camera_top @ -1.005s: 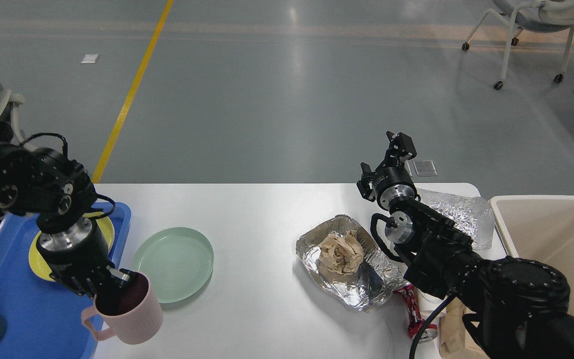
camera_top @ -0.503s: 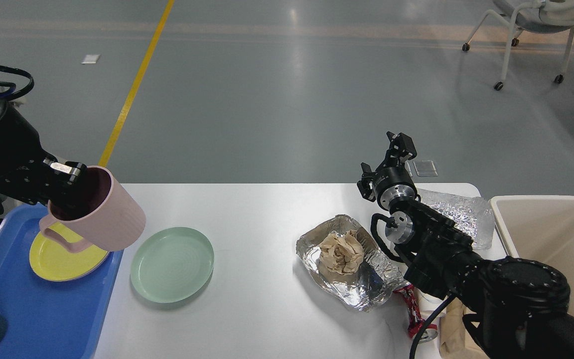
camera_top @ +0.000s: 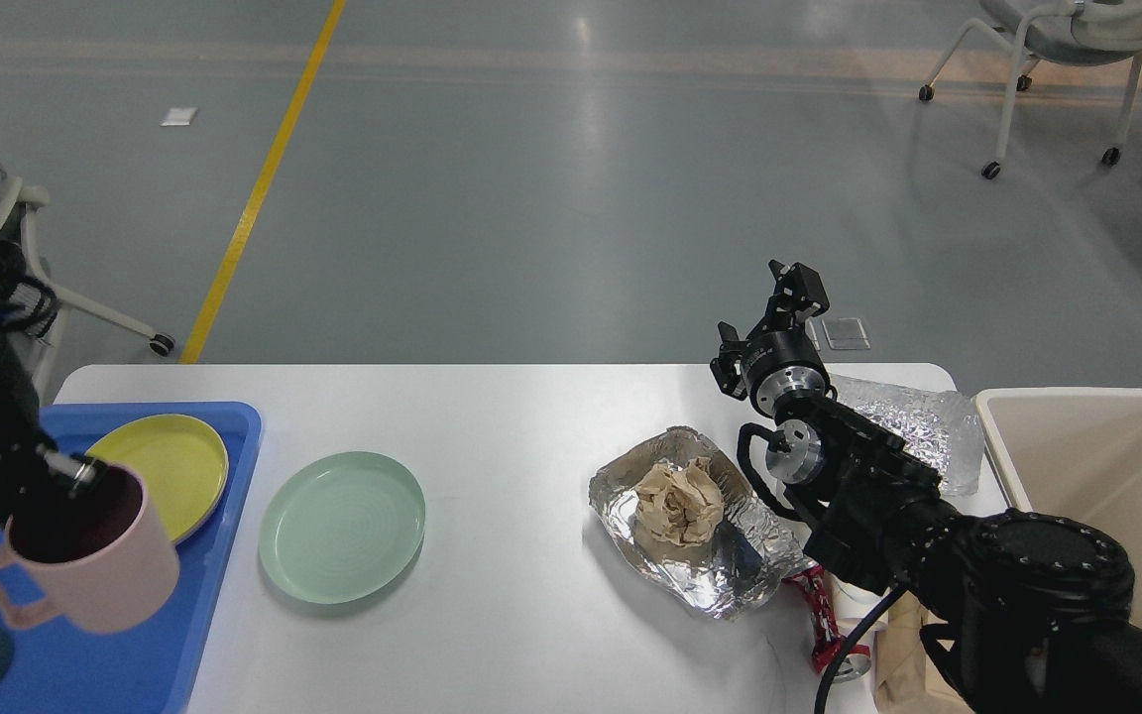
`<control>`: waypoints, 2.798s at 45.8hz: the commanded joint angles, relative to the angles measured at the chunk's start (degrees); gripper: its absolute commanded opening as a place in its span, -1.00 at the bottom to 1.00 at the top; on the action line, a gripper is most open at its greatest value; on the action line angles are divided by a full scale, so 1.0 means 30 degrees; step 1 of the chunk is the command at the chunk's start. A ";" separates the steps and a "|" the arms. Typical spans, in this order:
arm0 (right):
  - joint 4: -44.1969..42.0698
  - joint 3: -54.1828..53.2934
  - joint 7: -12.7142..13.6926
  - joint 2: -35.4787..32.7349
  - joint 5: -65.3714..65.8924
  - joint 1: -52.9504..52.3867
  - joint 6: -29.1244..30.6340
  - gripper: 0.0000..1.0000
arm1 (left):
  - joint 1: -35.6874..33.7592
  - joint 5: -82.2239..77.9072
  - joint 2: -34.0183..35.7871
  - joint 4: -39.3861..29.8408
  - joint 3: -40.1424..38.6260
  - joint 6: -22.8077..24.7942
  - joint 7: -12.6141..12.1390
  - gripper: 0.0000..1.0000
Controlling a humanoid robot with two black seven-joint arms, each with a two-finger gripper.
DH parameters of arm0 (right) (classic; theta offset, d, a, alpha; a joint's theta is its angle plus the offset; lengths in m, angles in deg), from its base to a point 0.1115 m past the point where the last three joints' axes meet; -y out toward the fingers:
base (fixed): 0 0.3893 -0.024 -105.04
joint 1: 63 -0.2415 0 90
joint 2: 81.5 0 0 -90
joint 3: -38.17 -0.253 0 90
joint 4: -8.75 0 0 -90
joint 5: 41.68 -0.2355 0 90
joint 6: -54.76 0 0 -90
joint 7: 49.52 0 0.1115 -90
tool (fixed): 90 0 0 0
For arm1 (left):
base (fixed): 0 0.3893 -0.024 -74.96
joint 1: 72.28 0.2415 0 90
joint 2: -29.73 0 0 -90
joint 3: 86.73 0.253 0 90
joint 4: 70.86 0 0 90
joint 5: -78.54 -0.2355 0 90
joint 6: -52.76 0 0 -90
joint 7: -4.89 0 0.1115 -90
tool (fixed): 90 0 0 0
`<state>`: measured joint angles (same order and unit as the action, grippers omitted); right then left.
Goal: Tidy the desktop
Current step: 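Lift the pink mug and set it down on the blue tray, then move the left gripper to the pale green plate and grasp its rim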
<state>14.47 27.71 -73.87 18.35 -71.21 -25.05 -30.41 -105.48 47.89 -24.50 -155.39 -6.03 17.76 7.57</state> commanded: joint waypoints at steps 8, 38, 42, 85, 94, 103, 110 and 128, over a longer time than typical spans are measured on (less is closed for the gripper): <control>-0.0003 0.0001 0.0000 -0.0001 0.0000 0.0006 0.0000 1.00 | 0.3682 -0.0917 -0.0001 0.0111 0.0785 -0.4735 -0.0599 -1.00; -0.0003 0.0001 0.0000 -0.0001 0.0000 0.0035 0.0000 1.00 | 1.0918 -0.0976 0.0262 0.2600 -0.0473 -1.3939 -0.0599 -1.00; -0.0003 0.0001 0.0000 -0.0001 0.0000 0.0035 0.0000 1.00 | 1.1739 -0.0976 0.0935 0.3157 -0.1117 -1.3969 -0.0599 -1.00; -0.0003 0.0001 0.0000 -0.0001 0.0000 0.0035 0.0000 1.00 | 1.1158 -0.1679 0.3280 0.3774 -0.3317 -0.9403 -0.0307 0.48; -0.0003 0.0030 0.0000 -0.0001 0.0000 0.0035 0.0000 1.00 | 0.7468 -0.1650 0.3808 0.3159 -0.3111 -0.4892 -0.0277 0.51; -0.0003 0.0030 0.0000 -0.0001 0.0000 0.0035 0.0000 1.00 | 0.1699 0.0017 0.3545 0.2193 -0.1268 -0.1316 0.0483 0.51; -0.0003 0.0001 0.0000 -0.0001 0.0000 0.0035 0.0000 1.00 | -0.2141 0.1659 0.2608 0.1724 -0.0796 -0.0001 0.0982 0.51; -0.0003 0.0001 0.0000 -0.0001 0.0000 0.0035 0.0000 1.00 | -0.3675 0.2862 0.0762 0.1694 -0.1000 -0.0001 0.1071 0.50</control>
<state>14.47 27.72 -73.87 18.35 -71.21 -24.95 -30.41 -120.77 56.30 -20.38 -150.47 -8.47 17.78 10.86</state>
